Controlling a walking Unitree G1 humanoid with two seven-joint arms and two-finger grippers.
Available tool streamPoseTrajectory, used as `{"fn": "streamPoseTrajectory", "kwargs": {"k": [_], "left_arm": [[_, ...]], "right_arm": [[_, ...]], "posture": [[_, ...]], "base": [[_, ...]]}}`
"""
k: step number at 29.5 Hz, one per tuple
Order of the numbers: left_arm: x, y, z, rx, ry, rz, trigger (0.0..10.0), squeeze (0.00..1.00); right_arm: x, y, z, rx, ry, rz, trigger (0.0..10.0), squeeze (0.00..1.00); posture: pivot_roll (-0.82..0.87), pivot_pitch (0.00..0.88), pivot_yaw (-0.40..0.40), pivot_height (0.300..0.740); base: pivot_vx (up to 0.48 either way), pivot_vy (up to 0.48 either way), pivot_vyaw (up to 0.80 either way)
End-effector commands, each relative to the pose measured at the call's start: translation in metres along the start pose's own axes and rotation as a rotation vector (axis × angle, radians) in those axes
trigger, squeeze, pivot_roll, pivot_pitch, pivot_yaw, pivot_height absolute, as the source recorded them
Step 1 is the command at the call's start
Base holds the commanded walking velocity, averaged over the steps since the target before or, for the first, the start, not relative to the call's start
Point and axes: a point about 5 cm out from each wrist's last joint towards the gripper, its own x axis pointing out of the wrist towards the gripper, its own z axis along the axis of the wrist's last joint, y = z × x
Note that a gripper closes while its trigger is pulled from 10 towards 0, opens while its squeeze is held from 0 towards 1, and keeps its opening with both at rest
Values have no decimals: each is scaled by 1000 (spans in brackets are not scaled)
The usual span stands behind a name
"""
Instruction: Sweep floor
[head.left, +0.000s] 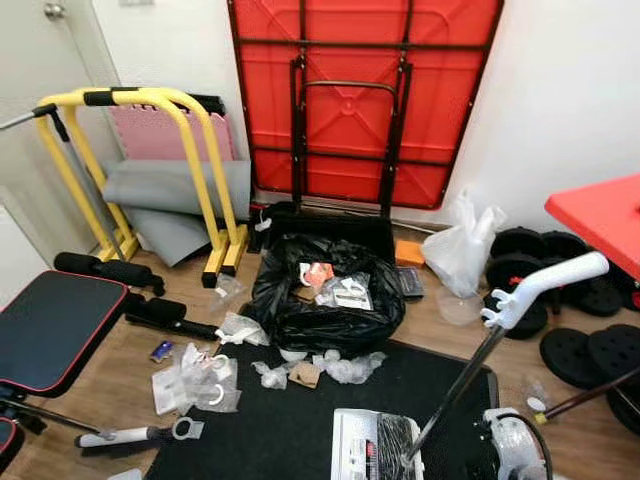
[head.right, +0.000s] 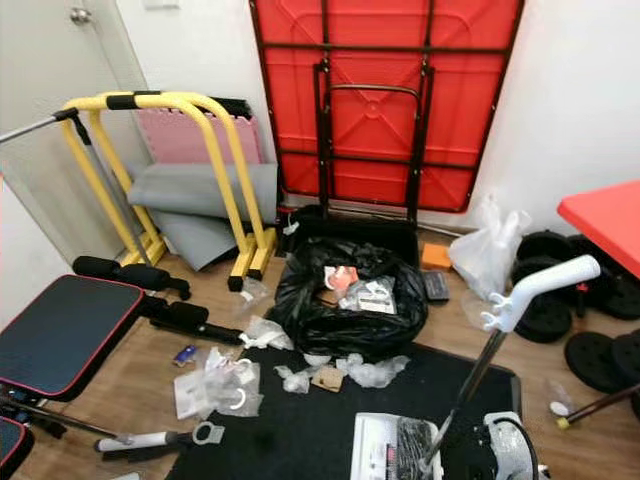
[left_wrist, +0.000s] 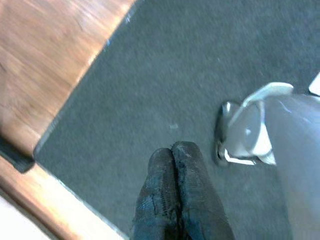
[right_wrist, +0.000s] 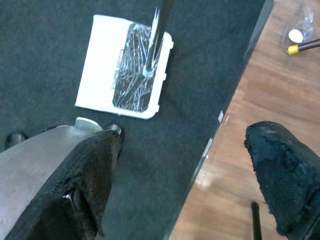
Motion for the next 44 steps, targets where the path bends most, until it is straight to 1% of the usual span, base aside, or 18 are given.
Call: {"fn": "streamPoseTrajectory", "kwargs": {"k": [1,5,8,23,28,31,34,35,37,38,39,40,42,43,44], "left_arm": [[0,-2,-1,18,3,-30,10000,0],[0,-3,-2,21,6,-32,10000,0],[0,-7,-2,33,12,-38,10000,0],[0,-7,-2,49,15,-43,10000,0],[0,-7,-1,52,15,-45,10000,0],[0,-8,1,55,10,-50,10000,0],[1,-8,3,56,7,-53,10000,0],[1,-9,8,70,-10,-70,10000,0],[1,-9,8,70,-10,-70,10000,0],[2,-8,16,92,-34,-81,10000,0],[2,-8,16,92,-34,-81,10000,0],[4,2,35,112,-84,-72,10000,0],[4,2,35,112,-84,-72,10000,0],[5,14,51,123,-130,-55,10000,0],[5,14,51,123,-130,-55,10000,0]], "right_arm": [[0,1,-2,-6,15,1,10000,0],[0,1,-3,-4,17,1,10000,0],[0,1,-3,20,21,2,10000,0],[-1,-3,-3,41,24,-10,10000,0],[-1,-6,-1,75,8,-50,10000,0],[-1,-11,6,143,-22,-78,10000,0],[-1,-12,9,157,-26,-90,10000,0],[-1,-14,15,161,-40,-102,10000,0],[-1,-14,15,161,-40,-102,10000,0],[-1,-18,24,169,-60,-117,10000,0],[-1,-18,24,169,-60,-117,10000,0],[-3,-27,43,160,-102,-142,10000,0],[-3,-27,43,160,-102,-142,10000,0],[-6,-36,60,152,-139,-164,10000,0],[-6,-36,60,152,-139,-164,10000,0]], "posture": [[-71,0,-43,740],[-68,0,-43,740],[-66,0,-41,740],[-69,0,-45,740],[-71,0,-45,740],[-73,0,-36,740],[-73,0,-36,740],[-71,0,-32,740],[-71,0,-32,740],[-67,0,-36,740],[-67,0,-36,740],[-62,0,-34,740],[-62,0,-34,740],[-54,0,-38,740],[-54,0,-38,740]], "base": [[0,0,0],[0,0,0],[0,0,0],[0,0,0],[0,0,0],[0,0,0],[0,0,0],[0,0,0],[0,0,0],[0,0,0],[0,0,0],[0,0,0],[0,0,0],[0,0,0],[0,0,0]]}}
